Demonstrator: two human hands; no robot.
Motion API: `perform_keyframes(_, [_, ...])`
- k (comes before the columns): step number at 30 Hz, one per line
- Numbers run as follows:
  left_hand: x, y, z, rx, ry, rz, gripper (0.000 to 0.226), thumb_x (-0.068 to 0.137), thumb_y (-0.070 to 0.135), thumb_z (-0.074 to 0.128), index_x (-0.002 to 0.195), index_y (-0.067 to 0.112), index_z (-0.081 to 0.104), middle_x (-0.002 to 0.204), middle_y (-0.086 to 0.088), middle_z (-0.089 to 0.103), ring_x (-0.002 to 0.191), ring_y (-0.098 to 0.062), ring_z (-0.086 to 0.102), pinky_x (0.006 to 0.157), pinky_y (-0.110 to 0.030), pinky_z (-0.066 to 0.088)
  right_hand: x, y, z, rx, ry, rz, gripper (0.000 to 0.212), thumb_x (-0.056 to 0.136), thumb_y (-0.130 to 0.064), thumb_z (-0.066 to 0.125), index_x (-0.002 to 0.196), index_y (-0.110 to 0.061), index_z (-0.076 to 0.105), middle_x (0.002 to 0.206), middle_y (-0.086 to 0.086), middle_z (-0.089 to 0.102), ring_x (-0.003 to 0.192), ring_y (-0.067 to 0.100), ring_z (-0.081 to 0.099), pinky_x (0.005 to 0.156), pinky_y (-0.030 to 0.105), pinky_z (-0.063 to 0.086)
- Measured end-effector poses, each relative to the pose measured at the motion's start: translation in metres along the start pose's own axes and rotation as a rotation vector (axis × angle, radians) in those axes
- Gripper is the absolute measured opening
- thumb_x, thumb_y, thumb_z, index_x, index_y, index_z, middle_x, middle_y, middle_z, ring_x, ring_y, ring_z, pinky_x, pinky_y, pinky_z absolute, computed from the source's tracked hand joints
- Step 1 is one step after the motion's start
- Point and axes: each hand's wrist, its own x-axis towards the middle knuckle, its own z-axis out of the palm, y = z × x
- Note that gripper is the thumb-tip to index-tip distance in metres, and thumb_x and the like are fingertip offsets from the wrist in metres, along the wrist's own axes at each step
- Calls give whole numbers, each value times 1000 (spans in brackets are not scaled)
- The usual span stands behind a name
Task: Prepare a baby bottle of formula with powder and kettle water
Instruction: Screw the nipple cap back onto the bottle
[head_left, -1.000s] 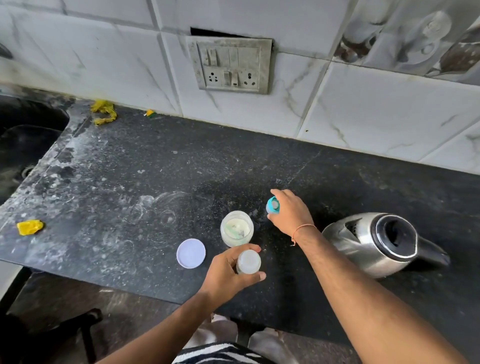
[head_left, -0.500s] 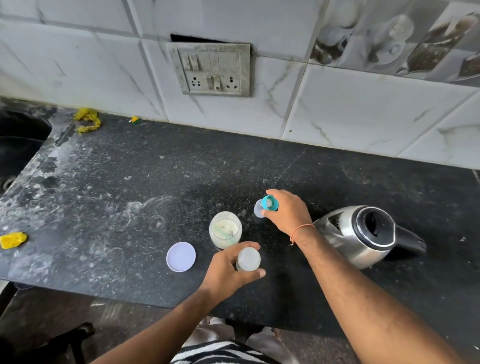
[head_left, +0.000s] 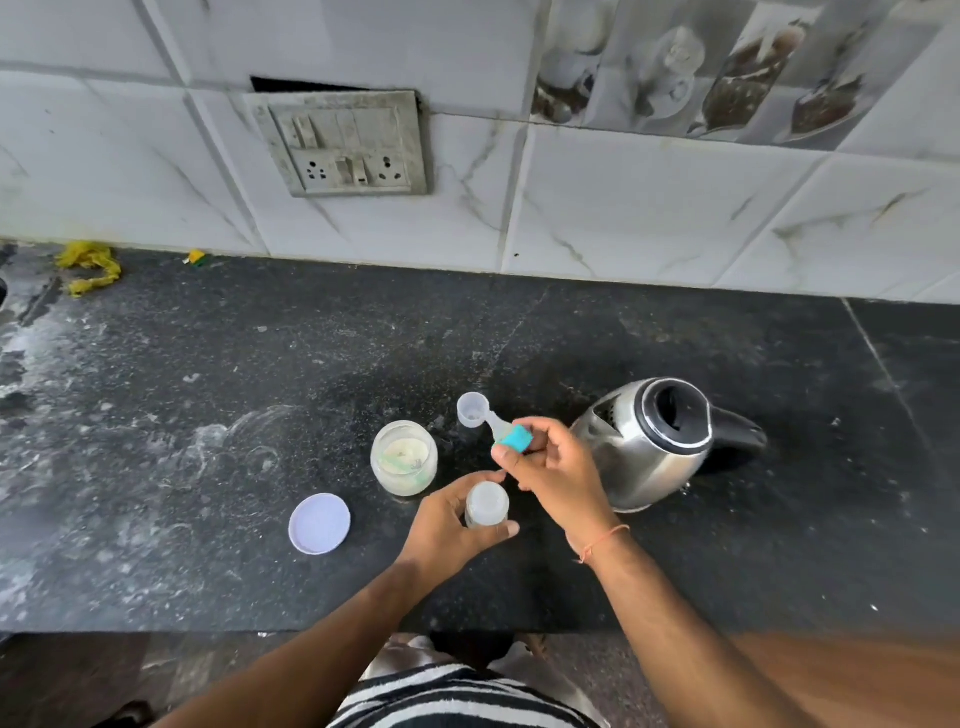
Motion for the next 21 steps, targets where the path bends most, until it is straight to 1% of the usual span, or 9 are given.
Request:
perform_keyframes(3, [4,-3,5,48,-33,16,66,83,34,98,142,32,69,131,14,78,127,-15,73,111,-44,60,-18,16,-7,-89,-18,6,47,77,-28,98,115,-29,71,112,-9,81,104,12,77,96,42,65])
perform_keyframes(7, [7,-2,7,137,-40,61,63,87,28,95,144,28,68,130,17,77,122,-6,73,107,-33,62,-31,26,-8,-234,-56,-20,48,76,-31,97,112,-34,65,116,-21,79,112,3,72,94,42,63])
perform_keyframes(9, [8,-3,7,159,-41,69,60,87,26,94,141,28,69,128,16,77,120,-7,74,105,-31,63,-34,28,-7,-297,-89,-47,48,80,-32,95,114,-34,61,121,-29,77,116,-2,70,94,36,58])
perform_keyframes(11, [10,-4,5,183,-44,74,59,87,22,94,140,30,69,128,17,77,120,-7,74,105,-30,63,-35,32,-6,-335,-104,-71,47,82,-33,95,114,-35,60,123,-33,75,119,-6,68,92,22,53])
perform_keyframes(13, [13,-6,4,205,-45,87,60,87,20,94,139,34,68,128,20,77,120,-5,73,104,-27,62,-35,36,-5,-366,-112,-80,48,82,-32,95,116,-34,61,124,-34,74,120,-9,67,89,8,46])
perform_keyframes(15, [15,-7,3,215,-42,93,58,86,19,94,136,35,69,123,23,78,118,-4,74,101,-25,61,-33,38,-4,-400,-123,-101,49,83,-32,93,118,-34,60,130,-31,73,124,-11,64,91,3,44])
perform_keyframes(17, [16,-8,3,220,-46,90,55,86,19,94,134,32,71,120,22,78,116,-4,74,98,-25,62,-32,36,-4,-455,-136,-124,51,84,-36,91,125,-37,62,132,-30,72,127,-10,63,96,7,46])
perform_keyframes(19, [17,-9,2,219,-63,77,56,85,20,94,136,29,71,121,20,78,115,-5,74,97,-26,62,-29,34,-5,-557,-145,-155,57,84,-47,87,136,-42,63,131,-28,72,126,-6,63,103,17,51])
perform_keyframes(21, [18,-12,-2,220,-92,74,59,84,24,95,138,30,70,122,21,78,116,-4,74,97,-26,60,-26,31,-6,-683,-153,-187,63,83,-58,80,142,-45,62,130,-24,73,120,0,64,104,26,54])
